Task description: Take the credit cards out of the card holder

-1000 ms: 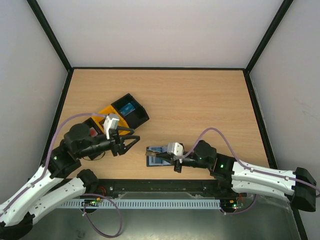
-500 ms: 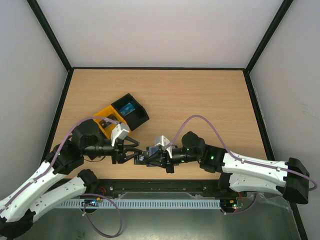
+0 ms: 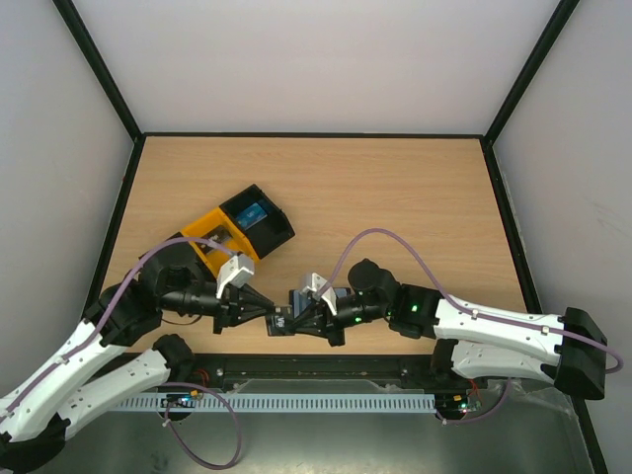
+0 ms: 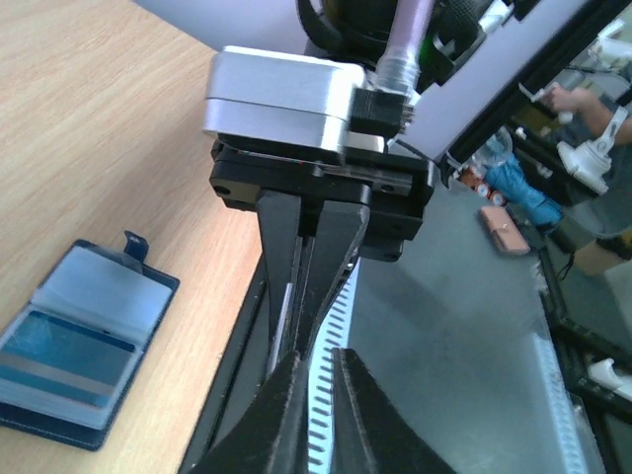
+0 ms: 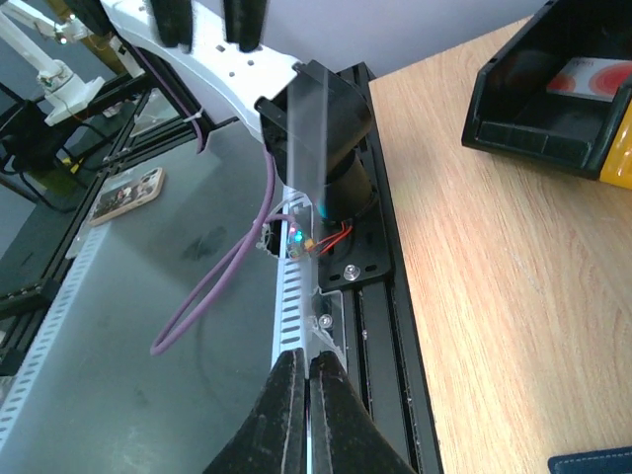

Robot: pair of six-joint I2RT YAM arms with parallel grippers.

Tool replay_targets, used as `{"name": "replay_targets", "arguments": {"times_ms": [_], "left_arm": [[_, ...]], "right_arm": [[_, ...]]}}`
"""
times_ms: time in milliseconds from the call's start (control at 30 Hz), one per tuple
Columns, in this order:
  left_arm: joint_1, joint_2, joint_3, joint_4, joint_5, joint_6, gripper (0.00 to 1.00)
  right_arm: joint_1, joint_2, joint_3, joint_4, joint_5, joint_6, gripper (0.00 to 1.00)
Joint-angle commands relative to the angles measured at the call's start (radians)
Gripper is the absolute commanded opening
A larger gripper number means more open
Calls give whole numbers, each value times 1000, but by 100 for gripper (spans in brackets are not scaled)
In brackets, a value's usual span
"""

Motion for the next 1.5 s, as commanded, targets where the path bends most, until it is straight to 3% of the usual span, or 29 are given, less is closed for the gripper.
{"name": "replay_targets", "arguments": {"times_ms": [0, 200, 300, 567, 1033, 1267, 1367, 1467], "left_arm": [[4, -5, 22, -33, 43, 26, 15], [4, 21, 36, -67, 40, 47, 20], [4, 25, 41, -83, 10, 57, 32], [4, 22, 38, -42, -56, 42, 45], [4, 43, -4, -58, 4, 54, 22], [4, 46, -19, -52, 26, 52, 19], [4, 45, -16, -45, 29, 54, 4], [4, 38, -14, -40, 22, 53, 3]], "right_arm": [[3, -19, 27, -22, -6, 15, 2], [3, -18, 27, -6, -19, 21, 2], [3, -20, 26, -7, -31, 19, 2], [3, -13, 12, -34, -59, 1, 2], [3, -27, 14, -30, -28, 7, 2], [3, -57, -7, 2, -15, 25, 2], [4, -65, -9, -2, -5, 27, 2], [3, -69, -10, -7, 4, 27, 2]]}}
